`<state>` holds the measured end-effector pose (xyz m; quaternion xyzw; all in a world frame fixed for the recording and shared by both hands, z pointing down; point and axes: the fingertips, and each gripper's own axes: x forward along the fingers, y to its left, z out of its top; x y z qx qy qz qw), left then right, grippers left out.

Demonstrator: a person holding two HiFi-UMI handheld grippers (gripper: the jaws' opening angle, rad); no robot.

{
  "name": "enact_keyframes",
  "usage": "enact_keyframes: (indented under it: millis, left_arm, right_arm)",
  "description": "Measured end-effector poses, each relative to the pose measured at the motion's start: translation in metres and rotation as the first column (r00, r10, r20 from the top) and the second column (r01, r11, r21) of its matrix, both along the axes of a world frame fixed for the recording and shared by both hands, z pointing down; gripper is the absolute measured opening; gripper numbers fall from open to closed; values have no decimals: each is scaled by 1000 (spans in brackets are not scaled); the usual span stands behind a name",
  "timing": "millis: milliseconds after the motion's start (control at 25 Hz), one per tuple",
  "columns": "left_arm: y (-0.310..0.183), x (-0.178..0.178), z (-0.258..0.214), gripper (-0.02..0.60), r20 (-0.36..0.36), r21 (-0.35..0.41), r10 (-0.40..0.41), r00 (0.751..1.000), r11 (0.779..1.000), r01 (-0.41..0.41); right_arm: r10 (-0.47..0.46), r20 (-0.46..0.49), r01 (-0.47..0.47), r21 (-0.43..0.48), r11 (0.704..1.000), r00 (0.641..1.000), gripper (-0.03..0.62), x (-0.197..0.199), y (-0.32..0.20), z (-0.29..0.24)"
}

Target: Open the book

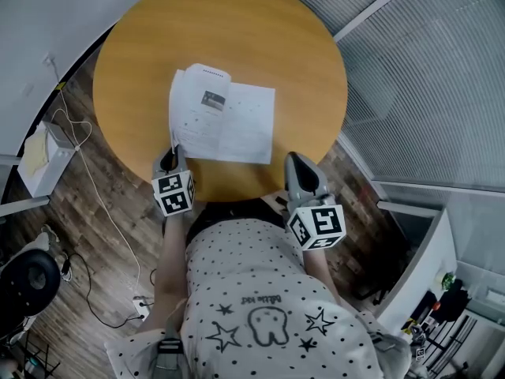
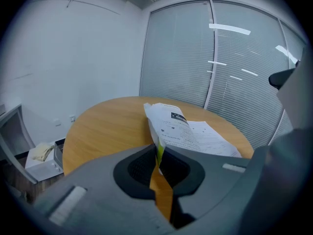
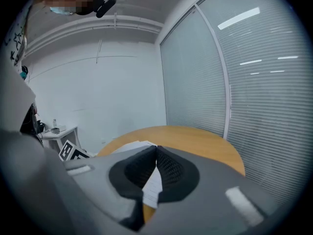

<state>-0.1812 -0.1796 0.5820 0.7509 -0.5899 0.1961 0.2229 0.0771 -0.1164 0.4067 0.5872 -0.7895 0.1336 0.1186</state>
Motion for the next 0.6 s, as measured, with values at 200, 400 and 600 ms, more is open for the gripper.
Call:
enact_keyframes:
  millis: [200,400,600]
  left_arm:
    - [-2,-3,18,21,30,-36,-3,1000,999,4]
    - [-1,-7,39,23,77,-77,9,997,997,-3]
    - [-4,-7,50,26,113,-108,12,994,994,0]
  right_arm:
    - [7,-5,-7,-2,1000,1000,3,4,0,1]
    - [14,-3,-14,2,1000,1000,4,6,2,0]
    - [26,0,-26,-3,1000,1000,3,12,1,1]
